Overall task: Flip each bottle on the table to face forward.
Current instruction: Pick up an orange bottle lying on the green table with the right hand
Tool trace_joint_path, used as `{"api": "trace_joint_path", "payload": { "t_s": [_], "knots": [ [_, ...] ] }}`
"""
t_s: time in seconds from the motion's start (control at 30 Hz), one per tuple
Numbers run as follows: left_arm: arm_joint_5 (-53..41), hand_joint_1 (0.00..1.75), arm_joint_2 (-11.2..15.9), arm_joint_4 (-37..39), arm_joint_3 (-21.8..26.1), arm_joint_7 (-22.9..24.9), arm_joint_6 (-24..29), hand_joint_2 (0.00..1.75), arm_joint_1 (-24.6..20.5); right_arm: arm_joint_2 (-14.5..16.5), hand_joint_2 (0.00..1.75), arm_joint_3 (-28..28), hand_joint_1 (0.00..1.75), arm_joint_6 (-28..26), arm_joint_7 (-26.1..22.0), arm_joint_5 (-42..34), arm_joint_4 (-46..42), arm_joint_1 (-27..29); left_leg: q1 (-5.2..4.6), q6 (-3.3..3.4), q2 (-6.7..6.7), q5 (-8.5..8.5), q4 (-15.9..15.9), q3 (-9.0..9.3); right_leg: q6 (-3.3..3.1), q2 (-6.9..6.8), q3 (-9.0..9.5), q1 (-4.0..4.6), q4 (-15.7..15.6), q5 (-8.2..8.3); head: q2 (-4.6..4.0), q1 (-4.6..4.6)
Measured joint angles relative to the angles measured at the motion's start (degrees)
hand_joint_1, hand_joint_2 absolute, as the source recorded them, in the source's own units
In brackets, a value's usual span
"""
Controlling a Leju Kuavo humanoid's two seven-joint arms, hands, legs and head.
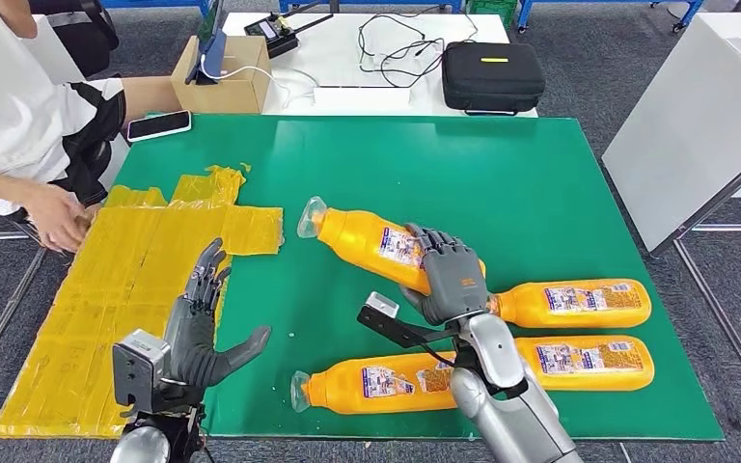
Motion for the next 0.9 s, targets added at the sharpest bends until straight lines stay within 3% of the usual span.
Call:
{"api": "trace_joint_path", "payload": {
  "t_s": [0.13, 0.23, 0.33, 0.47, 0.63, 0.77, 0.9],
  "knots": [
    [-0.53, 0.00, 0.16, -0.23, -0.48, 0.01, -0.30, 1.75, 0.07, 0.62, 1.75, -1.31, 1.75, -2.50, -3.43, -3.41, -1.32, 1.04, 0.00, 0.00, -0.01, 0.00, 0.01, 0.00, 0.00, 0.00, -0.01, 0.00, 0.00, 0.00, 0.00, 0.01],
    [-1.61, 0.00, 0.66, -0.33, -1.99, 0.09, -0.81, 1.75, 0.03, 2.07, 1.75, -3.36, 1.75, -6.35, -9.17, -10.14, -3.96, 2.75, 0.01, 0.00, -0.01, 0.00, 0.01, -0.01, 0.00, 0.00, -0.03, 0.00, 0.00, 0.00, 0.00, 0.00],
    [-2.40, 0.00, 1.22, -0.33, -3.88, 0.24, -0.69, 1.75, -0.12, 3.60, 1.75, -5.16, 1.75, -6.60, -14.10, -18.50, -6.97, 4.53, 0.01, -0.01, 0.01, -0.01, 0.00, -0.03, 0.00, 0.00, -0.06, 0.01, 0.00, 0.00, 0.00, 0.01],
    [-2.51, 0.00, 1.85, -0.27, -5.62, 0.46, -0.28, 1.75, -0.92, 5.35, 1.75, -5.75, 1.75, 1.69, -18.45, -29.04, -9.03, 6.03, 0.02, -0.01, 0.07, -0.01, -0.01, -0.05, 0.00, 0.02, -0.10, 0.06, 0.00, 0.00, 0.00, 0.00],
    [-1.37, 0.00, 2.44, 0.33, -6.88, 1.03, -0.76, 1.75, -2.38, 7.79, 1.75, -2.44, 1.75, 12.93, -23.49, -36.22, -8.54, 7.29, 0.08, -0.05, 0.06, 0.02, -0.01, -0.05, 0.00, 0.02, -0.08, 0.11, 0.01, 0.00, 0.00, 0.01],
    [-0.17, 0.00, 2.68, 1.02, -7.15, 1.07, -1.11, 1.75, -3.51, 9.15, 1.75, 2.82, 1.75, 16.68, -27.38, -38.36, -7.95, 8.00, 0.09, -0.06, 0.06, 0.03, -0.01, -0.06, 0.00, 0.02, -0.09, 0.12, 0.01, 0.00, 0.00, -0.01],
    [1.05, 0.00, 2.98, 1.61, -7.10, 0.68, -1.11, 1.75, -4.03, 9.16, 1.75, 6.73, 1.75, 17.32, -27.63, -38.00, -6.81, 7.57, 0.09, -0.06, 0.05, 0.03, -0.01, -0.09, -0.01, 0.01, -0.12, 0.11, 0.01, 0.00, 0.00, 0.02]
  ]
}}
